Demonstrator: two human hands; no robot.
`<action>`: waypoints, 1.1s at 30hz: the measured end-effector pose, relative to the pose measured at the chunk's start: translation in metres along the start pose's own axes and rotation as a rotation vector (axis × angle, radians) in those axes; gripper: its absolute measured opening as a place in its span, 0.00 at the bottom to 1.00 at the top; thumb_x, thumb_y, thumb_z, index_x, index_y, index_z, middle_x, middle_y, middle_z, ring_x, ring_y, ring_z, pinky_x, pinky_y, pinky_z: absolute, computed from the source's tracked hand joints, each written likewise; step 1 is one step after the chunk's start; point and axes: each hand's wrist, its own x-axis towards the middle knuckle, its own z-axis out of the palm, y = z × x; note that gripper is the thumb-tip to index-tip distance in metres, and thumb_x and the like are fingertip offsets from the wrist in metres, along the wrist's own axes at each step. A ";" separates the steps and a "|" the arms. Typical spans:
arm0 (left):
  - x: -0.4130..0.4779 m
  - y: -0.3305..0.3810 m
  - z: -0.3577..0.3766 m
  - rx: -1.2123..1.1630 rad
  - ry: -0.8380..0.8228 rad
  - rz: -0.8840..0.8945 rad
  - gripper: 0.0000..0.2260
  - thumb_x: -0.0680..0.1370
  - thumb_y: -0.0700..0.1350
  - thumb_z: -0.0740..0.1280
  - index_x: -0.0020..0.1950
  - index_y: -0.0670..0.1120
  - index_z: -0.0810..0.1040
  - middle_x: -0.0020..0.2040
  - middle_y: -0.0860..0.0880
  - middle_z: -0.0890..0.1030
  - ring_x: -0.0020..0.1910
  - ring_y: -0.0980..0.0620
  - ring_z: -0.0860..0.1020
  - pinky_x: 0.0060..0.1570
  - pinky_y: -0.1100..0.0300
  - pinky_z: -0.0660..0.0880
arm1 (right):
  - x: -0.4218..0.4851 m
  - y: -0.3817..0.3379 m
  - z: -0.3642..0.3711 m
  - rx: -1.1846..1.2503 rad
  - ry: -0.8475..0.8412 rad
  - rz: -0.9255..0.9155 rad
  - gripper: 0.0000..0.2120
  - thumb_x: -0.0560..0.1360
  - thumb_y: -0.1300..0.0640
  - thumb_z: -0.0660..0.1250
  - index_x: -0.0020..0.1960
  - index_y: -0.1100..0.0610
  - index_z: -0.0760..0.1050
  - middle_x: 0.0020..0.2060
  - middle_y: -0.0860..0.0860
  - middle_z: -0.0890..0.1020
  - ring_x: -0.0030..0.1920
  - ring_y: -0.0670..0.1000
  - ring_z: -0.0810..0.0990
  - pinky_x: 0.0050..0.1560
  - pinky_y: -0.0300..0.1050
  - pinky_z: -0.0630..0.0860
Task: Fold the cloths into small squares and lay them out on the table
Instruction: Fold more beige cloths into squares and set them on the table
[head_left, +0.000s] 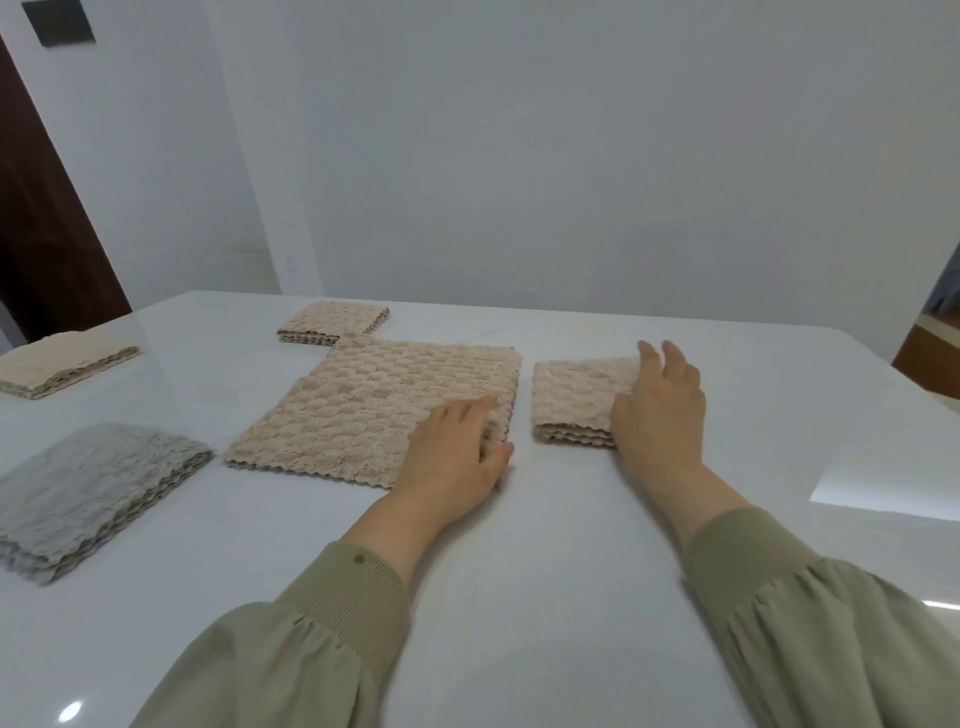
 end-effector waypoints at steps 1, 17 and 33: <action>0.001 0.000 0.001 0.030 -0.019 0.005 0.25 0.79 0.56 0.57 0.75 0.51 0.59 0.73 0.51 0.65 0.72 0.50 0.59 0.71 0.50 0.57 | -0.004 -0.007 -0.001 -0.064 -0.004 -0.063 0.27 0.76 0.60 0.59 0.74 0.59 0.58 0.73 0.60 0.60 0.70 0.61 0.60 0.67 0.55 0.60; 0.082 0.022 0.023 0.325 -0.245 -0.186 0.20 0.80 0.55 0.53 0.68 0.48 0.67 0.69 0.45 0.68 0.69 0.43 0.63 0.66 0.42 0.62 | 0.015 -0.008 0.046 -0.220 -0.393 -0.090 0.25 0.80 0.45 0.50 0.74 0.53 0.55 0.74 0.54 0.58 0.75 0.58 0.53 0.69 0.69 0.47; 0.097 0.020 0.056 0.305 -0.154 -0.154 0.21 0.80 0.52 0.49 0.70 0.46 0.64 0.74 0.45 0.61 0.73 0.43 0.56 0.70 0.39 0.54 | 0.106 0.022 0.087 -0.233 -0.388 -0.038 0.27 0.79 0.45 0.51 0.74 0.55 0.56 0.74 0.56 0.60 0.74 0.60 0.55 0.70 0.68 0.48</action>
